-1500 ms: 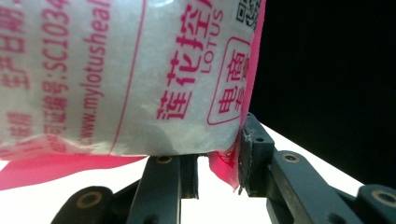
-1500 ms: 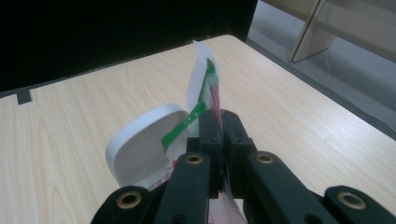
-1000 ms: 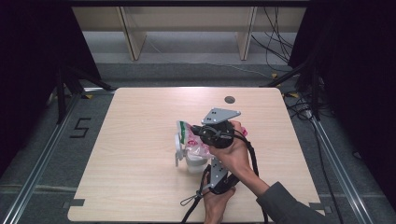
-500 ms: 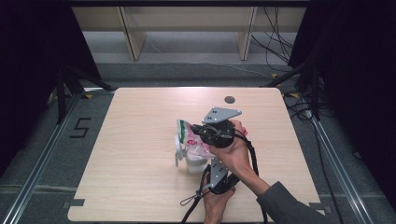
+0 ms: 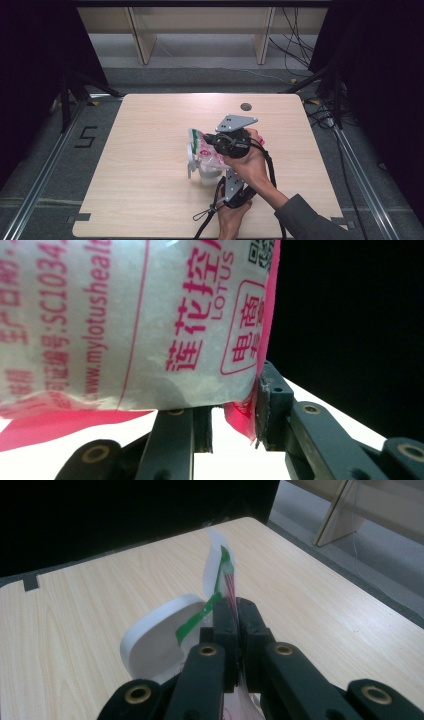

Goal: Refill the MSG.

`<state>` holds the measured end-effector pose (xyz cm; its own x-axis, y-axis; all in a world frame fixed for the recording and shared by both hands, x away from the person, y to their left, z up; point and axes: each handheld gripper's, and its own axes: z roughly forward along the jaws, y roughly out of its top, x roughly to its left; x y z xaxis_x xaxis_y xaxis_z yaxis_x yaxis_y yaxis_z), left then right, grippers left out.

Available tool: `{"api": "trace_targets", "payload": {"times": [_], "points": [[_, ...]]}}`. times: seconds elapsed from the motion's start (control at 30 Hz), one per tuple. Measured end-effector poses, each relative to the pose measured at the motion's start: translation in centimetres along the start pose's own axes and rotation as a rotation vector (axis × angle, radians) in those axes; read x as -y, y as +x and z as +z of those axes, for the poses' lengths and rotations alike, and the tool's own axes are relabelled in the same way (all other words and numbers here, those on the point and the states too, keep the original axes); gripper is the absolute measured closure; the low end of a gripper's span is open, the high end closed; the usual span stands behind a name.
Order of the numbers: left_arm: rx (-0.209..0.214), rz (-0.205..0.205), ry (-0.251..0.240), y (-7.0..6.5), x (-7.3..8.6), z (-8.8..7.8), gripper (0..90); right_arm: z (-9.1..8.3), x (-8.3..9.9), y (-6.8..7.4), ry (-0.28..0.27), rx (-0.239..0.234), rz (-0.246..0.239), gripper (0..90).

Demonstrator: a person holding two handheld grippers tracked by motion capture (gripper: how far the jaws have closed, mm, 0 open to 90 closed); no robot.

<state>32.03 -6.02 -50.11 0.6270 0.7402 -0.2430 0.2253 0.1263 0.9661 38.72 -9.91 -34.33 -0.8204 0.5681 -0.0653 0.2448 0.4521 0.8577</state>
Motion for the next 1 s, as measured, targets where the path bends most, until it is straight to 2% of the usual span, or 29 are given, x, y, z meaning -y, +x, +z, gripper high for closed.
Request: {"api": "trace_targets", "payload": {"times": [0.07,0.1,0.13,0.17,0.23,0.27,0.33,0.4,0.43,0.5,0.57,0.6,0.67,0.77,0.8,0.83,0.9,1.0], "points": [[-0.002,0.001,0.002,-0.07,0.00,-0.01,71.9,0.08,0.07,0.15,0.001,0.000,0.018,89.4],[-0.005,0.001,0.002,-0.06,0.00,-0.03,71.9,0.13,0.05,0.05,0.004,-0.008,-0.004,89.4],[-0.005,0.001,0.002,-0.05,-0.01,-0.03,71.9,0.13,0.04,0.04,0.001,-0.007,-0.003,89.3],[-0.006,0.003,0.003,-0.03,-0.03,-0.04,71.9,0.08,0.05,0.05,-0.010,0.009,0.002,89.4],[-0.005,0.002,0.002,-0.05,-0.02,-0.04,71.9,-0.04,0.02,0.10,0.005,-0.004,0.020,89.4],[-0.001,0.002,0.001,-0.04,0.01,0.00,71.9,0.10,0.06,0.05,-0.007,0.002,-0.003,89.4],[0.004,-0.001,-0.001,-0.05,-0.01,0.02,71.9,0.15,0.05,0.07,0.012,-0.009,-0.014,89.4],[0.002,0.002,0.000,-0.06,-0.04,-0.06,71.9,0.13,0.01,0.11,0.003,-0.009,0.002,89.4],[0.001,0.001,0.001,-0.05,-0.03,-0.05,71.9,0.12,-0.01,0.04,-0.009,0.002,-0.011,89.4],[0.002,-0.003,0.000,-0.06,0.00,0.01,71.9,0.15,0.05,0.03,0.008,-0.009,-0.010,89.4],[0.002,-0.001,-0.002,-0.08,-0.01,-0.02,71.8,0.26,0.08,0.13,0.000,0.003,-0.010,89.4],[0.000,0.002,-0.001,-0.05,-0.03,-0.04,71.9,0.14,0.01,0.10,0.009,-0.009,-0.005,89.4],[0.002,0.001,0.002,-0.05,-0.03,-0.04,71.9,0.16,0.04,0.03,-0.013,0.005,-0.006,89.4],[0.002,0.000,0.002,-0.11,0.01,-0.02,71.8,0.17,0.15,0.24,0.014,0.009,-0.004,89.4],[0.004,-0.004,-0.002,-0.11,-0.02,-0.03,71.9,0.25,0.11,0.18,0.008,0.003,-0.020,89.3],[0.004,-0.001,-0.003,-0.11,-0.04,-0.06,71.9,0.22,0.10,0.21,-0.005,0.010,-0.007,89.4],[0.003,0.002,0.002,-0.07,-0.01,-0.06,71.9,0.10,0.03,0.08,0.004,-0.007,-0.009,89.4],[0.008,0.002,0.000,-0.10,0.01,0.00,71.9,0.23,0.18,0.20,0.000,0.014,-0.001,89.4]]}}
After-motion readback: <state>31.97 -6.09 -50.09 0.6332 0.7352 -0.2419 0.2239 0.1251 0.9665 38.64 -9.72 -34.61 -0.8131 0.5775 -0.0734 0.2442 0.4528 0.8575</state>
